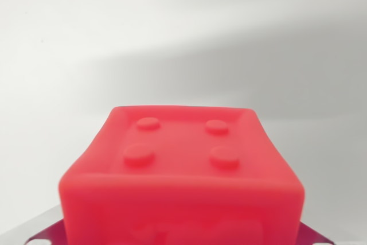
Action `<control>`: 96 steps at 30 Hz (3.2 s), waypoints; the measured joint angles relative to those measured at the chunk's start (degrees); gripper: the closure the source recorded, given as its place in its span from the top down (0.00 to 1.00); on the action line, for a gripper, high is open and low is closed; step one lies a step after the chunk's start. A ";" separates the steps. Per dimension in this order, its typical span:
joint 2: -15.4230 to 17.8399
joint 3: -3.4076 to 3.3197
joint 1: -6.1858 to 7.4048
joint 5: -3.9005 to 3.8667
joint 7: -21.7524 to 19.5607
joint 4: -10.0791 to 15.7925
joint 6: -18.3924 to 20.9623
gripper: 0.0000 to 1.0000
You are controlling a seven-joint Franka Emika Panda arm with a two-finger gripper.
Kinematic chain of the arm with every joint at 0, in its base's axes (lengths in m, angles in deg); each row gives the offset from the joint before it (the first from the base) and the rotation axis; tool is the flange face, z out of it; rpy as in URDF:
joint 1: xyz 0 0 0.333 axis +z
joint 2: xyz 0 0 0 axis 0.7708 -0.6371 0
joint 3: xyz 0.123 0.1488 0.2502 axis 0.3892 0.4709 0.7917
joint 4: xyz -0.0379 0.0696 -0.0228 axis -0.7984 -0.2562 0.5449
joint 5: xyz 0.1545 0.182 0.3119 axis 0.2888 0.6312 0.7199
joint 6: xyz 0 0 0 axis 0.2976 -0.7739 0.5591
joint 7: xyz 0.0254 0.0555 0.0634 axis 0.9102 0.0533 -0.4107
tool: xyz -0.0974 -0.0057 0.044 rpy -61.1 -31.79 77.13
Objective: Destack cube
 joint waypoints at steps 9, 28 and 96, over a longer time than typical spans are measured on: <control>-0.67 -0.62 -1.70 0.38 1.33 -0.43 -0.23 0.00; -2.28 -1.49 -5.17 1.25 3.98 -1.73 -0.53 0.00; -18.74 2.11 -13.68 5.99 9.92 -7.27 -11.33 1.00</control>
